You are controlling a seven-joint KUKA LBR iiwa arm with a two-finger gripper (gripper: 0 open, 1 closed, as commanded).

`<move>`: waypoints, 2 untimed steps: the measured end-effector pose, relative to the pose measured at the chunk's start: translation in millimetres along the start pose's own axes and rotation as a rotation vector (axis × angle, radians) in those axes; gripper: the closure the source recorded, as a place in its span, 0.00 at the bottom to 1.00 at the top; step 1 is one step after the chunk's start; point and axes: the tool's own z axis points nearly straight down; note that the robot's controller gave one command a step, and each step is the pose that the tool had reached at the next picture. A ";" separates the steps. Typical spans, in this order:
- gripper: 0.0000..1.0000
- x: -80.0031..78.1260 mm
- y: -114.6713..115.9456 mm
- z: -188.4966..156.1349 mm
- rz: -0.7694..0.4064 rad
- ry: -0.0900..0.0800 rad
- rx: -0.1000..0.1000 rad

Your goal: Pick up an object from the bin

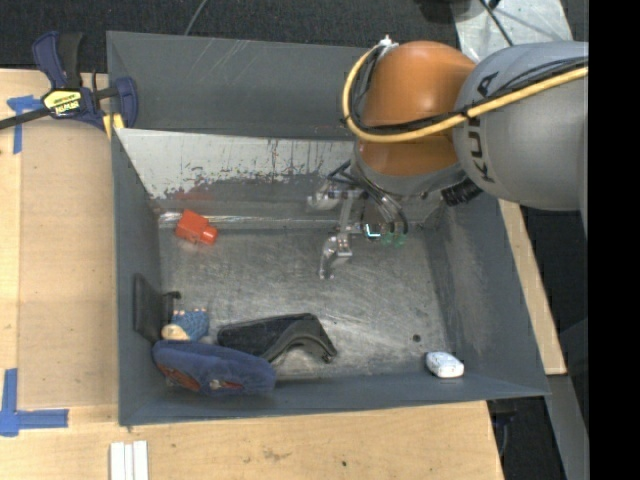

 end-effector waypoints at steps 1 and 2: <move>0.00 -30.4 14.3 48.1 0.112 -0.007 -0.001; 0.00 -19.3 -11.5 94.6 0.213 -0.011 -0.005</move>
Offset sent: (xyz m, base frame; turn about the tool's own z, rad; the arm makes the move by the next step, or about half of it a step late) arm 0.0294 0.0145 -0.0465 0.1120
